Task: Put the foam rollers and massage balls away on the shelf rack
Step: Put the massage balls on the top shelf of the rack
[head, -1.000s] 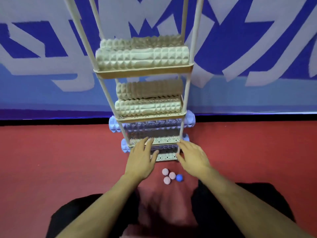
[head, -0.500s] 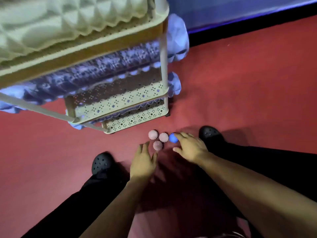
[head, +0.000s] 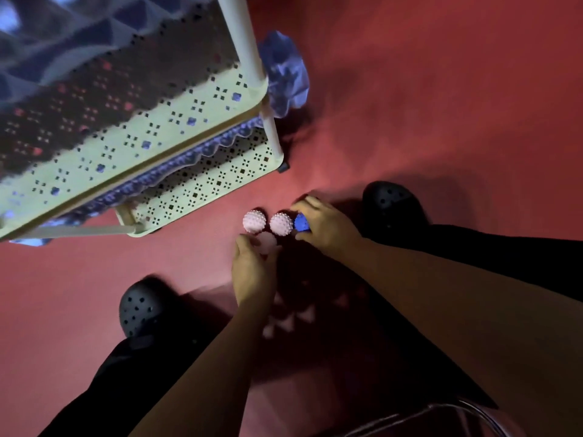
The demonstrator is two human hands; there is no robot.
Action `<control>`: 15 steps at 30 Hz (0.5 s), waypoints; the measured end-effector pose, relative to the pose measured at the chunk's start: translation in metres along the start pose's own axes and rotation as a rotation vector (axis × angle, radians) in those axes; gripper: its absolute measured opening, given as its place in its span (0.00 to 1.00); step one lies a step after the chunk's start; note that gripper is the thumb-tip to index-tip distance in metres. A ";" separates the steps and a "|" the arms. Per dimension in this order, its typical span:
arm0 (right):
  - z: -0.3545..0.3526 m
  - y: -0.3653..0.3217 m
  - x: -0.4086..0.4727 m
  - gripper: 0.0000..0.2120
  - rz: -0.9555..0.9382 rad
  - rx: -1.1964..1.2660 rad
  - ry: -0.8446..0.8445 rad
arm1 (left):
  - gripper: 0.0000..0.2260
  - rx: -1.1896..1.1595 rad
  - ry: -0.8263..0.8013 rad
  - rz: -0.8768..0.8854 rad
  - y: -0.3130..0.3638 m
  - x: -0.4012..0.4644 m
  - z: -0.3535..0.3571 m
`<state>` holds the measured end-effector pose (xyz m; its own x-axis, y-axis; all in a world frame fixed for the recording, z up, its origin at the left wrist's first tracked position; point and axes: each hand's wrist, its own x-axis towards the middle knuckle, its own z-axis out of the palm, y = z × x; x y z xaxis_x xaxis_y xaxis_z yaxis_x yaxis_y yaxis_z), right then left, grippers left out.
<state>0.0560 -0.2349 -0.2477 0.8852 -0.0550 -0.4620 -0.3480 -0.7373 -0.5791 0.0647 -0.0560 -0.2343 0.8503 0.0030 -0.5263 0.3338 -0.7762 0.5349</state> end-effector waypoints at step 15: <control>-0.002 -0.008 -0.003 0.34 0.051 0.097 -0.094 | 0.33 -0.383 -0.286 0.010 -0.021 0.020 -0.039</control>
<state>0.0568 -0.2298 -0.2405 0.8343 -0.0245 -0.5508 -0.4245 -0.6660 -0.6134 0.0907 -0.0144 -0.2303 0.7260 -0.2186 -0.6521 0.4980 -0.4868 0.7176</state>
